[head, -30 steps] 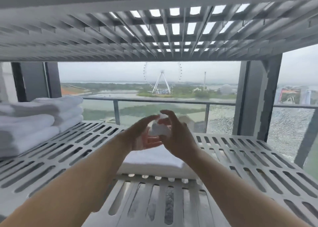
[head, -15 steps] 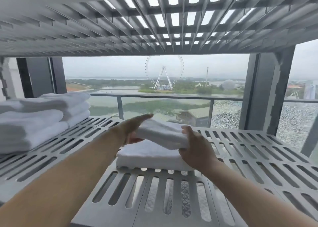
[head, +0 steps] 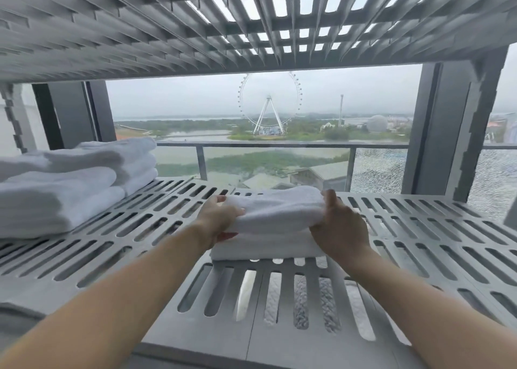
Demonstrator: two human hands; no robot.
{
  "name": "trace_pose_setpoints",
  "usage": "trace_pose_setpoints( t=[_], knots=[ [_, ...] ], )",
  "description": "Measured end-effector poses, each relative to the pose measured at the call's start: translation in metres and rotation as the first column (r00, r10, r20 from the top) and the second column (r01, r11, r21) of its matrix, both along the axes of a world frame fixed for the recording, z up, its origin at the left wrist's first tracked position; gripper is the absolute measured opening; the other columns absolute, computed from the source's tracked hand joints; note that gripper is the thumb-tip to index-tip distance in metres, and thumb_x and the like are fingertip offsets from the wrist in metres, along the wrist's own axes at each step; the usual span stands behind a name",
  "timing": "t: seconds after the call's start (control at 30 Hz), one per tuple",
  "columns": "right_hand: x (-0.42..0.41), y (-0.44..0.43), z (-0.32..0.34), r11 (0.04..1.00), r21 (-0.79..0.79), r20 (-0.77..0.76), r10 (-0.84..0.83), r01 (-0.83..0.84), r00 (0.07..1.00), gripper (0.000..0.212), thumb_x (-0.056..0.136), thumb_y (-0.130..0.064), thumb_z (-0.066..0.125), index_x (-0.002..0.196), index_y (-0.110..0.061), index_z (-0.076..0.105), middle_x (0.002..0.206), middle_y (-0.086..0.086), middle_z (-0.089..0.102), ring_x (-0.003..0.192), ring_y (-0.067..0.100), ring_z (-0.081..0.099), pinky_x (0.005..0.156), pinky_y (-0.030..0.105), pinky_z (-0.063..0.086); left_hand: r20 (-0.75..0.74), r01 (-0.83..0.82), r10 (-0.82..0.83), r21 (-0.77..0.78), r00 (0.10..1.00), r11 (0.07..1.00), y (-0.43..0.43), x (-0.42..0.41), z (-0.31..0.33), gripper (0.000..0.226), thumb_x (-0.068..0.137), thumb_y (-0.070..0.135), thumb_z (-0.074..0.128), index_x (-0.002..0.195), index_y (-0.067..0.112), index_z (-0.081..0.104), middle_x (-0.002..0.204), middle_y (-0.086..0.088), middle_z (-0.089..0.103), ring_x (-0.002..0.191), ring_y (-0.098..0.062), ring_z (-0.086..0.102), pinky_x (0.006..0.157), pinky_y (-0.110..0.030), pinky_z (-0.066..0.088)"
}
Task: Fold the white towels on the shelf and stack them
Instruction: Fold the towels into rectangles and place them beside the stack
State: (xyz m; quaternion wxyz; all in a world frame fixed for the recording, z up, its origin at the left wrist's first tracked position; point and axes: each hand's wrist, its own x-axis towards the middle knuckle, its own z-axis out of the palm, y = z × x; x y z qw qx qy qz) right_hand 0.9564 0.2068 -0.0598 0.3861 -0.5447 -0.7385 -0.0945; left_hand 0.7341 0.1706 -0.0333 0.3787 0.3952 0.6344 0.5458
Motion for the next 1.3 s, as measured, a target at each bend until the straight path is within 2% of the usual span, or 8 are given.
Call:
trace_pose_setpoints(
  t=[0.13,0.23,0.37,0.53,0.7,0.83,1.07,1.3],
  knots=[
    [0.007,0.004,-0.009,0.999,0.022,0.02,0.049,-0.049,0.999,0.043,0.067,-0.009,0.056,0.11,-0.014,0.049,0.1,0.008,0.06,0.079,0.033,0.061,0.06,0.03,0.037,-0.027,-0.063,0.066,0.079,0.997,0.995,-0.001,-0.008,-0.006,0.046,0.08,0.011,0.063,0.116,0.031,0.044,0.119,-0.006,0.05,0.096,-0.025,0.058,0.049,-0.028,0.051],
    [0.01,0.007,-0.009,0.999,0.02,-0.024,0.044,-0.044,0.999,0.037,0.064,-0.002,0.052,0.098,-0.015,0.057,0.085,0.008,0.065,0.075,0.033,0.062,0.059,0.028,0.036,-0.153,-0.032,0.047,0.098,0.987,0.995,-0.008,-0.012,-0.012,0.052,0.081,0.013,0.062,0.126,0.029,0.042,0.121,-0.006,0.049,0.098,-0.025,0.057,0.059,-0.031,0.056],
    [0.01,0.01,-0.009,1.0,0.007,-0.036,0.015,-0.015,0.999,0.022,0.065,-0.013,0.057,0.086,-0.019,0.057,0.074,0.005,0.062,0.069,0.033,0.06,0.056,0.029,0.034,-0.656,0.074,-0.004,0.079,0.755,0.994,-0.017,-0.009,-0.027,0.056,0.085,0.038,0.054,0.136,0.033,0.032,0.139,-0.003,0.043,0.119,-0.022,0.046,0.09,-0.031,0.038],
    [0.012,0.012,-0.013,0.994,0.068,-0.018,0.09,-0.088,0.996,0.028,0.068,-0.015,0.06,0.096,-0.019,0.061,0.085,0.008,0.066,0.072,0.035,0.062,0.057,0.033,0.04,-0.728,0.205,-0.091,0.07,0.68,0.976,-0.037,-0.008,-0.028,0.09,0.061,0.071,0.065,0.135,0.027,0.037,0.131,0.007,0.047,0.118,-0.011,0.044,0.094,-0.026,0.034],
    [0.018,0.019,-0.015,0.998,0.054,-0.107,-0.004,0.01,0.994,0.045,0.071,-0.001,0.047,0.113,-0.018,0.054,0.07,0.016,0.064,0.069,0.038,0.061,0.057,0.03,0.031,-0.799,0.299,-0.073,0.137,0.597,0.944,-0.054,-0.002,-0.033,0.094,0.055,0.05,0.082,0.134,0.023,0.04,0.108,0.009,0.051,0.091,-0.009,0.051,0.076,-0.019,0.038],
    [0.025,0.015,-0.015,0.998,0.036,-0.168,0.057,-0.052,0.984,0.054,0.063,-0.017,0.039,0.114,-0.027,0.056,0.077,0.015,0.067,0.073,0.035,0.061,0.061,0.028,0.031,-0.895,0.288,0.042,0.187,0.445,0.939,-0.056,0.002,-0.039,0.079,0.065,0.053,0.073,0.13,0.023,0.039,0.121,0.004,0.041,0.112,-0.014,0.043,0.088,-0.024,0.036],
    [0.024,0.008,-0.012,0.993,0.013,-0.166,0.116,-0.116,0.979,0.046,0.07,-0.014,0.065,0.114,-0.025,0.059,0.097,0.013,0.069,0.089,0.035,0.062,0.067,0.028,0.034,-0.956,0.423,0.094,0.209,0.277,0.882,-0.046,0.003,-0.035,0.052,0.08,0.036,0.063,0.129,0.036,0.045,0.147,-0.001,0.024,0.133,-0.024,0.027,0.105,-0.039,0.034],
    [0.023,0.002,-0.009,0.995,0.034,-0.063,0.094,-0.092,0.994,0.048,0.066,-0.047,0.07,0.104,-0.018,0.061,0.101,0.01,0.066,0.09,0.033,0.061,0.068,0.032,0.037,-0.874,0.545,-0.073,0.233,0.481,0.805,-0.048,-0.027,-0.035,0.053,0.067,0.017,0.064,0.113,0.041,0.053,0.137,0.015,0.037,0.122,-0.001,0.035,0.098,-0.024,0.038]
  ],
)
